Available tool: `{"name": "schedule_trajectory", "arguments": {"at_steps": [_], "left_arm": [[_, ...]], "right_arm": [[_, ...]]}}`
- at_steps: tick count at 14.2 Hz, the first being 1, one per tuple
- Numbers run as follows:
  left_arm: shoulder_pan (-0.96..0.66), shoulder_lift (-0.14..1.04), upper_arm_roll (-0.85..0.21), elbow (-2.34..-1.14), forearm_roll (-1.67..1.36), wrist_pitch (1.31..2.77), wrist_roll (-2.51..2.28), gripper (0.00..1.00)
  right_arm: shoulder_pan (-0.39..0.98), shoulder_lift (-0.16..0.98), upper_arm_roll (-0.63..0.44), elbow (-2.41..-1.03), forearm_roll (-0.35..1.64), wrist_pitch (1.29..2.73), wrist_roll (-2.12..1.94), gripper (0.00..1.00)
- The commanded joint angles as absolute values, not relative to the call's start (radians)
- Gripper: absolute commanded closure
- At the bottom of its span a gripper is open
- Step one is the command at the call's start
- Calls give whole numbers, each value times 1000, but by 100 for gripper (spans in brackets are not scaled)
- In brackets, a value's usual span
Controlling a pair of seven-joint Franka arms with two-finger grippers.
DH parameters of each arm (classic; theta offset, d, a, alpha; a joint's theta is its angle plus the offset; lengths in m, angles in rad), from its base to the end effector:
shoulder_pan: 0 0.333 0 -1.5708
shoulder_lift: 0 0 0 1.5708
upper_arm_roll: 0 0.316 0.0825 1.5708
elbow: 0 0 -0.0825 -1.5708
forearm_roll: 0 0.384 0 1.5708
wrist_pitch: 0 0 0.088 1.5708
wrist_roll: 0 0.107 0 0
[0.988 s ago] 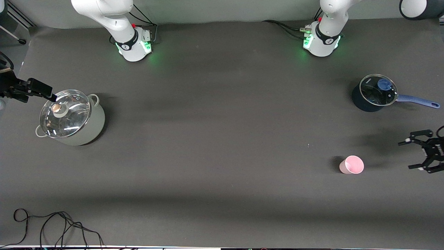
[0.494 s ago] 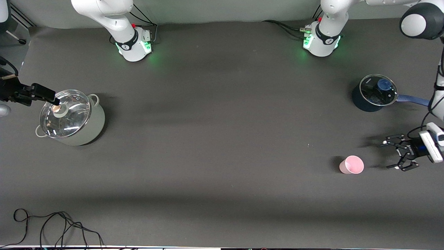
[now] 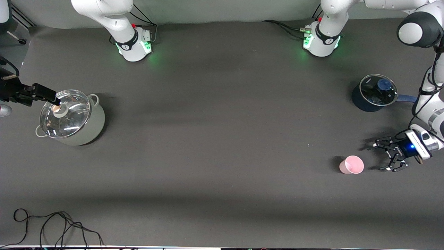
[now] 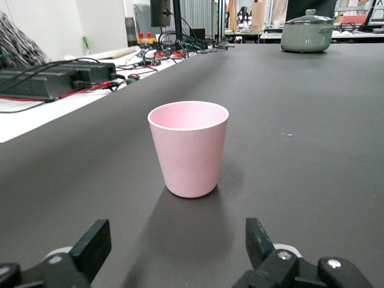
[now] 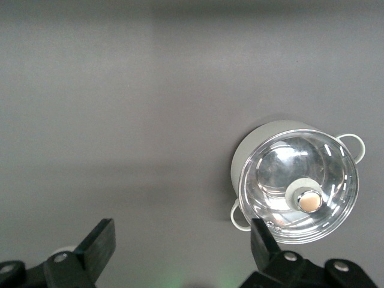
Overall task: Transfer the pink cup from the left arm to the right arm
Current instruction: 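Lower the left gripper down around the pink cup, then close the left gripper on the pink cup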
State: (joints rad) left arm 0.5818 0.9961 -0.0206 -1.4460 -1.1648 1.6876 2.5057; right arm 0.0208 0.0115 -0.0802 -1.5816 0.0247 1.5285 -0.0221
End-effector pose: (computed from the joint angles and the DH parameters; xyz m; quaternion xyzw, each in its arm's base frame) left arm 0.6017 0.2765 0.0956 0.6507 -0.4895 0.4806 0.3257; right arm 0.5520 -0.0298 0.6095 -0.9992 0.0185 0.0318 0.0132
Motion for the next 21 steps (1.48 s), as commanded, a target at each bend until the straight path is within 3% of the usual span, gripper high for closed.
{"name": "schedule_trajectory", "arguments": {"at_steps": [1, 17, 18, 21], "left_arm": [[558, 1006, -25, -1460, -1212, 1726, 2546, 0], [434, 1009, -51, -1520, -1321, 1819, 2500, 0], [434, 1008, -51, -1522, -1319, 1819, 2500, 5], [436, 1005, -49, -1522, -1318, 1821, 2502, 47]], "right_arm": [[28, 25, -84, -1554, 34, 1509, -12, 0], [21, 28, -84, -1554, 34, 1509, -17, 0], [21, 28, -84, -1554, 35, 1509, -17, 0], [23, 28, -84, -1554, 35, 1509, -15, 0]]}}
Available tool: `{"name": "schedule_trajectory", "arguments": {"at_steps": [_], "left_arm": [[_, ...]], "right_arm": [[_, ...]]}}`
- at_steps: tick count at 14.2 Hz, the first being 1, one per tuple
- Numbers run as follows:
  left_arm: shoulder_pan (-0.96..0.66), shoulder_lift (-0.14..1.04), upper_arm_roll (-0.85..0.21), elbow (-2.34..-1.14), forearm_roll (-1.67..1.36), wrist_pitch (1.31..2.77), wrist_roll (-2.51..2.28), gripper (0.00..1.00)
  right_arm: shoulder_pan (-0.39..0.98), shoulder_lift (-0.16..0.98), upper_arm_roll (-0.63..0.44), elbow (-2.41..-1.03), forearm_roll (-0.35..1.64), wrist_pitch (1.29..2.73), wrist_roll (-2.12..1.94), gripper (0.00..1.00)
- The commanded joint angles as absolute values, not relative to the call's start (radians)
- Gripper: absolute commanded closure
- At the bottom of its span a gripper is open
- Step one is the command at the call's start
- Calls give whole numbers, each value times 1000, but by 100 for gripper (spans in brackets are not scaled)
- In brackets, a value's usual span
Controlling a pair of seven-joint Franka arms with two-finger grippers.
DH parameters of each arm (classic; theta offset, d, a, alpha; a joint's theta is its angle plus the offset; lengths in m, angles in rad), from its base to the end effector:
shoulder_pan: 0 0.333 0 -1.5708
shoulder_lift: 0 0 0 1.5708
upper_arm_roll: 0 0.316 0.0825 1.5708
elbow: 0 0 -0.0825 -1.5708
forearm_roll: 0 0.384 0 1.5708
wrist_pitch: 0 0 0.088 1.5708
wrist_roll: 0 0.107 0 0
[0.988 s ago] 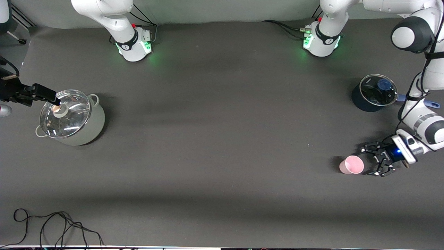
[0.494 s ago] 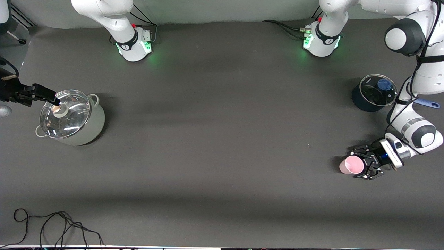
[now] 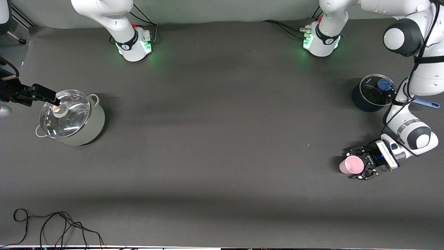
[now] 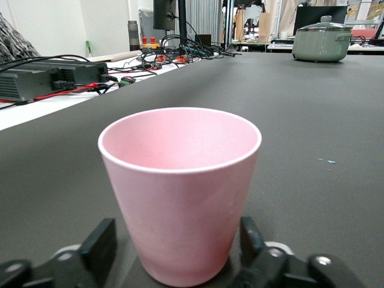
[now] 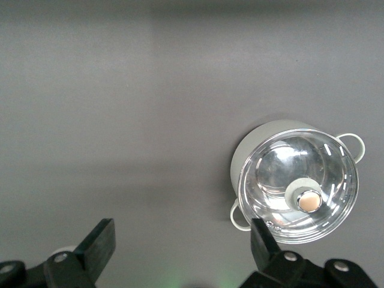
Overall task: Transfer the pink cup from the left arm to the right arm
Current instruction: 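Close the left gripper on the pink cup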
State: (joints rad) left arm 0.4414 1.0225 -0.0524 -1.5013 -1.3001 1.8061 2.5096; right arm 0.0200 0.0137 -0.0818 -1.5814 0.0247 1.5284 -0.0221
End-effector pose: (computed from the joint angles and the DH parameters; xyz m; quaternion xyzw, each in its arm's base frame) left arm 0.6308 0.1760 0.0633 0.6546 -0.4699 0.4839 0.3415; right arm 0.5525 -0.0311 0.6084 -0.9992 0.0197 0.0328 0.0132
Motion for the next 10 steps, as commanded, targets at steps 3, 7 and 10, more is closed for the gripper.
{"name": "schedule_trajectory", "arguments": {"at_steps": [3, 7, 10], "left_arm": [[437, 991, -49, -1535, -1318, 1822, 2491, 67], [434, 953, -48, -1536, -1313, 1831, 2413, 85], [400, 852, -44, -1571, -1305, 1851, 2271, 88]], "right_arm": [[21, 28, -84, -1554, 35, 1509, -17, 0], [23, 28, -84, -1554, 35, 1509, -17, 0], [25, 28, -84, -1555, 35, 1509, -8, 0]]}}
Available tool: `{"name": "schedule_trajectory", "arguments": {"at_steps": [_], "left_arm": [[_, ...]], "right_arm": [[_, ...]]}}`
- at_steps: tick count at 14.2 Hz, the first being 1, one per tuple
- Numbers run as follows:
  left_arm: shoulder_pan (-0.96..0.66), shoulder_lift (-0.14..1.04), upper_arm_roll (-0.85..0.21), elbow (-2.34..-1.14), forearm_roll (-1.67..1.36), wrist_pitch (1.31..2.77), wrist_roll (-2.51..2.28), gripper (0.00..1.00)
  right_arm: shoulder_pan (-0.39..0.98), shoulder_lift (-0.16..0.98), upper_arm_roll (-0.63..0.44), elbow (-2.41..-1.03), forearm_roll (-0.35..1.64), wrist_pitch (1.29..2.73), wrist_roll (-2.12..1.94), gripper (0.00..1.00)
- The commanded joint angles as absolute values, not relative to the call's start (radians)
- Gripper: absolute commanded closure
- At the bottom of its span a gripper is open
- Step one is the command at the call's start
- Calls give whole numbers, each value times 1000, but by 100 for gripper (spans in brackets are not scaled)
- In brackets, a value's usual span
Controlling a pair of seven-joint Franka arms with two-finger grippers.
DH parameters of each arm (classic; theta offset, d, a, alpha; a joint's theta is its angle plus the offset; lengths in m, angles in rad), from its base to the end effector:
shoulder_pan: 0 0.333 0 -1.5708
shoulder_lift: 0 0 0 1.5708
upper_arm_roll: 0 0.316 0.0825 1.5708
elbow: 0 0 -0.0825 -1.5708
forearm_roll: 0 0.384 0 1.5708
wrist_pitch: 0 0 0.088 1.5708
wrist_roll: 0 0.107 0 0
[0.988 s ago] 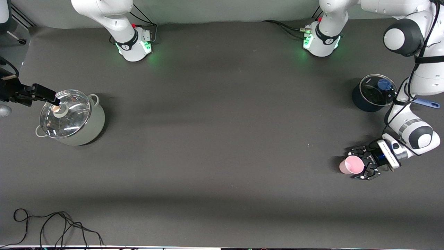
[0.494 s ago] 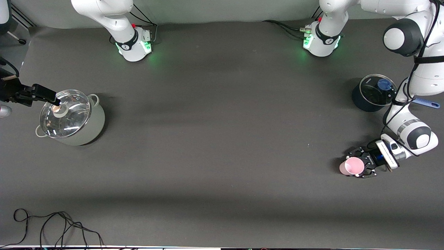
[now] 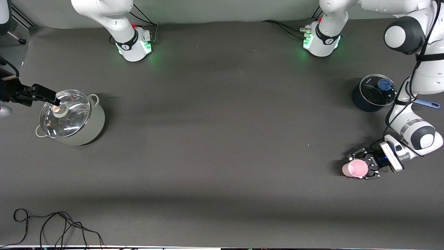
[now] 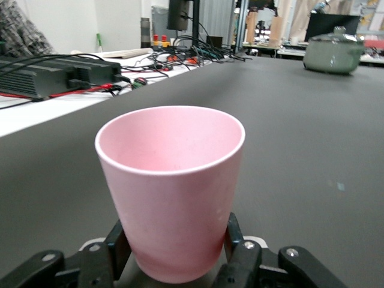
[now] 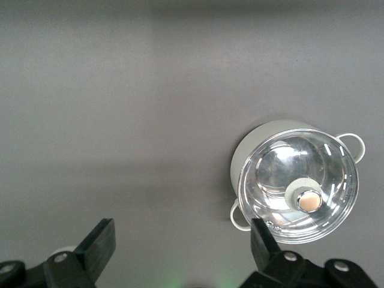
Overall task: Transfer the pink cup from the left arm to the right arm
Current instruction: 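Lift the cup with the left gripper while the right gripper reaches over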
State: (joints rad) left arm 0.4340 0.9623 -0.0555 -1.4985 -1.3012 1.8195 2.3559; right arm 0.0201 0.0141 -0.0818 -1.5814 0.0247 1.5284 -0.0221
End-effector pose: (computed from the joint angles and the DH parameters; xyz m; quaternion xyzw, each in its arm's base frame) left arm 0.6476 0.1781 0.1033 0.6817 -0.4367 0.4685 0.3536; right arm 0.5526 -0.0311 0.6082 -0.9992 0.0197 0.0330 0.0132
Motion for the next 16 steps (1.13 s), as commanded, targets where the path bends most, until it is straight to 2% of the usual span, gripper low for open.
{"name": "schedule_trajectory", "arguments": {"at_steps": [1, 4, 10, 13, 16], "left_arm": [[391, 812, -44, -1595, -1305, 1861, 2240, 88], [330, 656, -48, -1667, -1305, 1913, 2069, 89], [148, 315, -52, -1935, -1359, 2109, 1840, 89], [-21, 139, -52, -2112, -1477, 2265, 1824, 89], [-154, 54, -52, -2183, -1583, 2287, 1824, 89]], "right_arm": [[26, 28, -84, -1555, 35, 1509, -8, 0], [29, 28, -84, -1562, 34, 1509, -8, 0], [31, 26, -83, -1560, 47, 1508, 8, 0], [54, 17, -75, -1551, 109, 1508, 217, 0], [128, 15, -75, -1525, 138, 1508, 491, 0]]}}
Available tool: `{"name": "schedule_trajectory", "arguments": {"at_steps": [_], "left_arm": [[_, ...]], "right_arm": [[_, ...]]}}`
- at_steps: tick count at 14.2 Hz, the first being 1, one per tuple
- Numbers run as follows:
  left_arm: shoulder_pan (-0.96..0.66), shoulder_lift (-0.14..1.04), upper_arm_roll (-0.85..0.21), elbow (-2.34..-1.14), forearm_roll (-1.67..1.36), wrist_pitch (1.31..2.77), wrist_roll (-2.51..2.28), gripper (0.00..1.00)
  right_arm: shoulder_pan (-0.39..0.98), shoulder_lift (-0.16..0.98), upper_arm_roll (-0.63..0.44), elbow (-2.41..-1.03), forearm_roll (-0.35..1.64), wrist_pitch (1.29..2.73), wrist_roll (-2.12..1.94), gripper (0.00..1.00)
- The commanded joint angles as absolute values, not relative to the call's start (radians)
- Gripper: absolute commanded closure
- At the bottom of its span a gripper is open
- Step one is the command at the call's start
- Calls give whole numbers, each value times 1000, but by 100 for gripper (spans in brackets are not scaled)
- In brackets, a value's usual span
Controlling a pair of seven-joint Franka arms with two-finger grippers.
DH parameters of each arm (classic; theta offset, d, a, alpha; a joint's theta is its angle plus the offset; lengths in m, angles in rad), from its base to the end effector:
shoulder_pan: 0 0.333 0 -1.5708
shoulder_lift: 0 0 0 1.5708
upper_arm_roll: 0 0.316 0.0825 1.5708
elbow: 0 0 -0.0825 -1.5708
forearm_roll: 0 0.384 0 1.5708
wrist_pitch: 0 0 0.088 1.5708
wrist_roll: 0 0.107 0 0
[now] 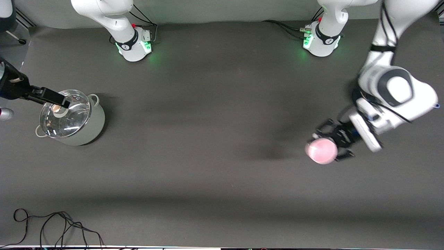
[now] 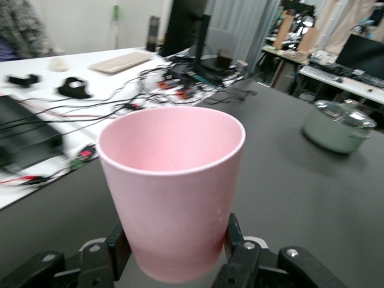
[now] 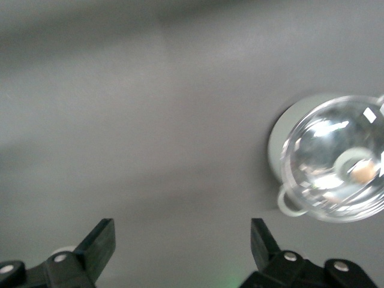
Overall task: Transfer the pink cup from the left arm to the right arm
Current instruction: 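Lift the cup with the left gripper while the right gripper reaches over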
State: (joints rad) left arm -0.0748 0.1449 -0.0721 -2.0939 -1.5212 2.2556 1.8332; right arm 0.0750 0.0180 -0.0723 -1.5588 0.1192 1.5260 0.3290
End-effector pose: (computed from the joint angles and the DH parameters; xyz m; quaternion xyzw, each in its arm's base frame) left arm 0.5755 -0.1117 0.3760 0.7568 -0.3663 0.4071 0.3570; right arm 0.5551 0.0151 0.6171 -0.9849 0.1610 0.0347 0.0539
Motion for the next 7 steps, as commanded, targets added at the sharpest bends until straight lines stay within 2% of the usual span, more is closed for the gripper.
{"name": "schedule_trajectory", "arguments": {"at_steps": [1, 4, 7], "left_arm": [[-214, 51, -52, -2181, -1624, 2337, 1824, 89], [-369, 57, -52, -2152, -1715, 2423, 1833, 90], [-564, 86, -55, -2051, -1738, 2678, 1830, 89]], "right_arm": [[171, 23, -75, -1511, 138, 1508, 590, 0], [270, 40, -75, -1480, 193, 1509, 854, 0], [345, 92, -75, -1412, 233, 1517, 1136, 1]]}}
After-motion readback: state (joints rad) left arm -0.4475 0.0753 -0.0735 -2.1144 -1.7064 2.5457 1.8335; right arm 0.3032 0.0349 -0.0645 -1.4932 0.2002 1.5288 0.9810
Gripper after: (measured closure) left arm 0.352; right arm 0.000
